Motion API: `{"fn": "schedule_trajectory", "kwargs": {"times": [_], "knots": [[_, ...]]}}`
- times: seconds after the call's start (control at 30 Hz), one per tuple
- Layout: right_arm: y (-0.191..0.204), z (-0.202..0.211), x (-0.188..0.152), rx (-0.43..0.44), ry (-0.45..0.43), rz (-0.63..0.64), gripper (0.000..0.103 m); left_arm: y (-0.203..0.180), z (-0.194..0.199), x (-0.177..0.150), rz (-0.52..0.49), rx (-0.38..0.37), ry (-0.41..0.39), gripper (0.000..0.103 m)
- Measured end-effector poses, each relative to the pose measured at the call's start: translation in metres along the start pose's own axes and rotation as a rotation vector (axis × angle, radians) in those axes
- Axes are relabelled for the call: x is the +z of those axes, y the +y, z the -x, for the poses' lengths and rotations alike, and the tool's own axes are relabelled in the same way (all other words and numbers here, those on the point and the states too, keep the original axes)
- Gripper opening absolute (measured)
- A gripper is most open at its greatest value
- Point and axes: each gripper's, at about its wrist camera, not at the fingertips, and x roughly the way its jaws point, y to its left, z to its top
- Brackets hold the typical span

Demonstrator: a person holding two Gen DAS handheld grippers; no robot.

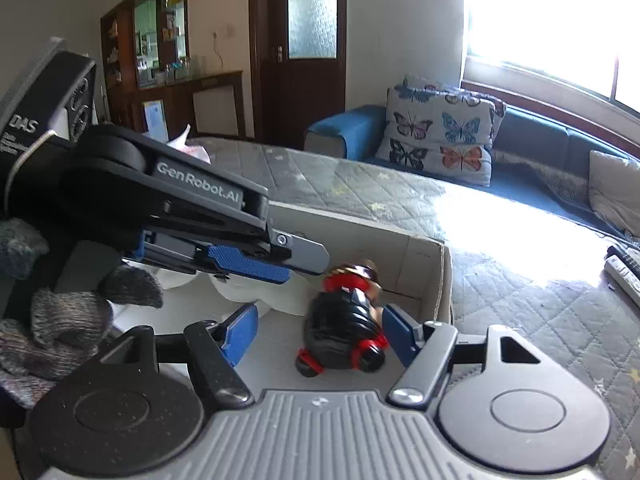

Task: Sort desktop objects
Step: 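Lift the black-and-red figure into the grey box and open the right tool, then close the left tool on the tan peanut-shaped toy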

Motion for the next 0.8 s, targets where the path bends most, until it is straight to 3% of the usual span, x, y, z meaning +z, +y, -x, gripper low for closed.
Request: {"fn": "schedule_trajectory", "kwargs": {"times": [0.27,0.63,0.8], "knots": [[0.007,0.042,-0.020,-0.015,-0.031,-0.010,0.073,-0.019,0.025,-0.019,-0.065,0.002,-0.035,0.036],[0.018,0.091,-0.073,-0.065,-0.035,-0.040,0.079,-0.052,0.060,-0.070,-0.184,-0.022,-0.049,0.036],[0.015,0.100,-0.094,-0.094,-0.021,-0.071,0.080,-0.058,0.054,-0.097,-0.206,-0.045,-0.002,0.036]]}}
